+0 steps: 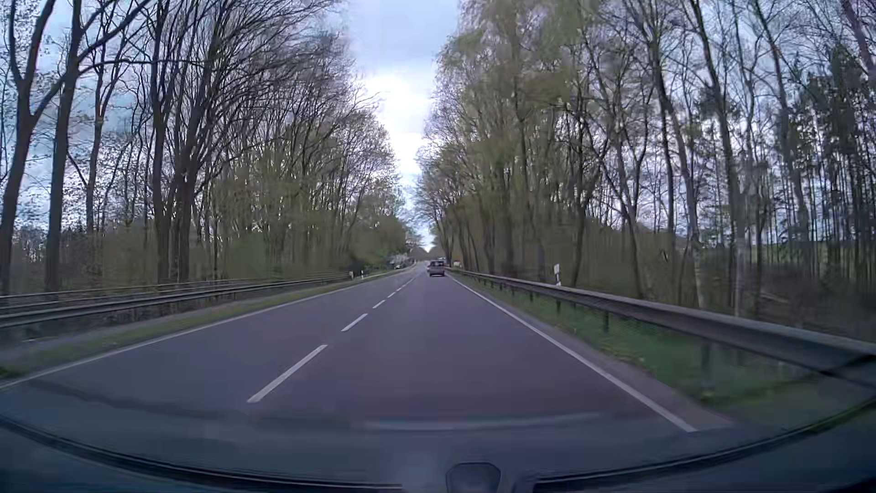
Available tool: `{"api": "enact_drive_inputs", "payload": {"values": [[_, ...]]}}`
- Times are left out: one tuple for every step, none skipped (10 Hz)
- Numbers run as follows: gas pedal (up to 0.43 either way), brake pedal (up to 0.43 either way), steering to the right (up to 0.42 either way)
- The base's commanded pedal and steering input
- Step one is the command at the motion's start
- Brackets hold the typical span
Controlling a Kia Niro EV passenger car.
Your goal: Follow the waypoints while adhering to traffic rules and regulations
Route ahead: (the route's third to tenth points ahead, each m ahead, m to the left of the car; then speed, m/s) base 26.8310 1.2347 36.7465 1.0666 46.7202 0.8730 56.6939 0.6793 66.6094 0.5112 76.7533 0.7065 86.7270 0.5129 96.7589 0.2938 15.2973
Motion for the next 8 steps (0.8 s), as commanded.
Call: {"api": "enact_drive_inputs", "payload": {"values": [[0.000,0.000,-0.004],[0.000,0.000,-0.004],[0.000,0.000,-0.004],[0.000,0.000,-0.004],[0.000,0.000,-0.004],[0.000,0.000,-0.004],[0.000,0.000,-0.004],[0.000,0.000,-0.004]]}}
